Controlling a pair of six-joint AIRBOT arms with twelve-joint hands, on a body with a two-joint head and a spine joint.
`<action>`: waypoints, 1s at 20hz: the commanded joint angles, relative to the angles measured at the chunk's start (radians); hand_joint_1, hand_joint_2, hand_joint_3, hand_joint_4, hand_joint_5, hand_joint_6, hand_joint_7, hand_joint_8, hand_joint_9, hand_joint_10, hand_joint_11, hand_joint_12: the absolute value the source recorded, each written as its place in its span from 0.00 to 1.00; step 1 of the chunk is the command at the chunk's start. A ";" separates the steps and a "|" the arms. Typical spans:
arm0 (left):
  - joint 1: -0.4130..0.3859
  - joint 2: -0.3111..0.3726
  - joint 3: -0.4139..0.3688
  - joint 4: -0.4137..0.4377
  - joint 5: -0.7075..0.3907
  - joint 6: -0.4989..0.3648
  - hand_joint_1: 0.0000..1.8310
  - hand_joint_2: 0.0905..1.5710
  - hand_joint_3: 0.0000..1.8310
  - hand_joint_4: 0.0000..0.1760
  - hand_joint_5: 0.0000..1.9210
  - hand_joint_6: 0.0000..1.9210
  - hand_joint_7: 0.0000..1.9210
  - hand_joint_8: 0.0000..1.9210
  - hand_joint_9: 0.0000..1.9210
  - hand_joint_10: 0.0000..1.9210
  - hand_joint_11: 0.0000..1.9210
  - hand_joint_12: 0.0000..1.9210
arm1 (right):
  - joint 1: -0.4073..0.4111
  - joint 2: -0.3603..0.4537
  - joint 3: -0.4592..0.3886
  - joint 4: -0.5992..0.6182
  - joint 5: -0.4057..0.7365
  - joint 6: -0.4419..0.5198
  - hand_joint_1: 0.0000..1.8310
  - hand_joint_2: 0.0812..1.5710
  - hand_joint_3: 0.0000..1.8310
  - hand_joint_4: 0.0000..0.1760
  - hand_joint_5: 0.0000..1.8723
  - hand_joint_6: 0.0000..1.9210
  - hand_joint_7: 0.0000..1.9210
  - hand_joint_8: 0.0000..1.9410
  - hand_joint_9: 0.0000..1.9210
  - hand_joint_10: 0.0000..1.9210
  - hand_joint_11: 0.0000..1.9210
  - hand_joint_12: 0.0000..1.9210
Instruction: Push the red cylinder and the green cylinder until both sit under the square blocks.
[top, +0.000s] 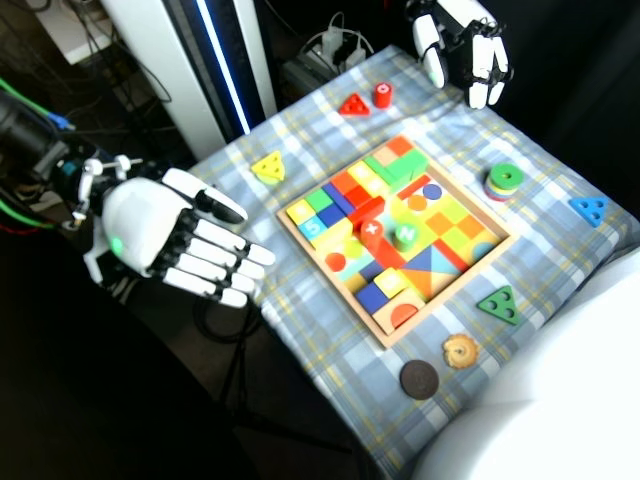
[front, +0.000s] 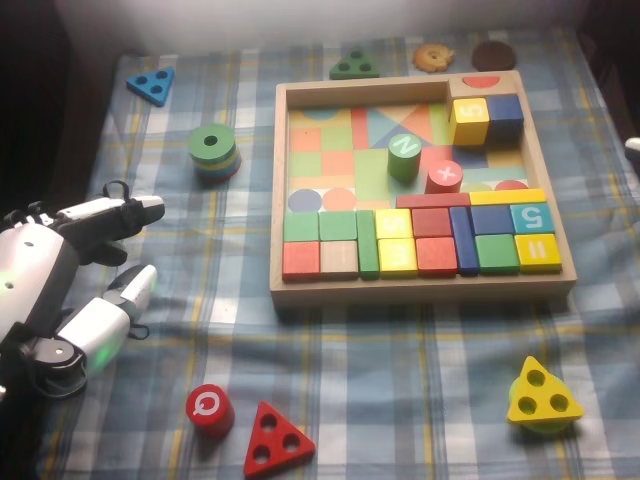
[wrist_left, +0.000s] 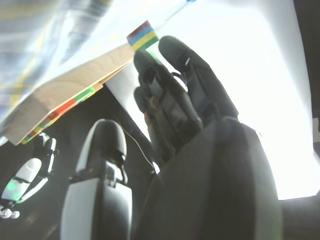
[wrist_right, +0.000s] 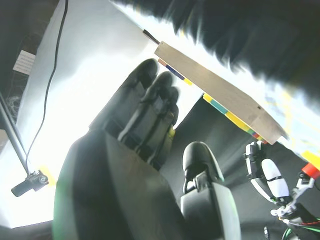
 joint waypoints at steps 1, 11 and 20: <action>-0.014 -0.004 0.005 0.042 -0.110 -0.004 0.43 0.86 0.00 0.25 0.34 0.00 0.38 0.00 0.40 0.12 0.18 0.55 | 0.012 0.006 0.007 -0.018 0.118 0.006 0.13 0.83 0.00 0.27 0.31 0.00 0.28 0.00 0.24 0.00 0.21 0.10; -0.017 -0.010 0.011 0.043 -0.093 -0.003 0.45 0.85 0.00 0.31 0.35 0.00 0.39 0.00 0.44 0.04 0.20 0.52 | 0.259 0.014 0.147 -0.289 -0.188 0.041 0.00 0.76 0.00 0.18 0.26 0.00 0.21 0.00 0.09 0.00 0.04 0.00; -0.018 -0.014 0.018 0.047 -0.080 -0.003 0.44 0.86 0.00 0.19 0.35 0.00 0.39 0.00 0.46 0.01 0.22 0.48 | 0.406 -0.032 0.234 -0.485 -0.430 0.045 0.00 0.54 0.00 0.47 0.23 0.01 0.00 0.00 0.00 0.00 0.00 0.00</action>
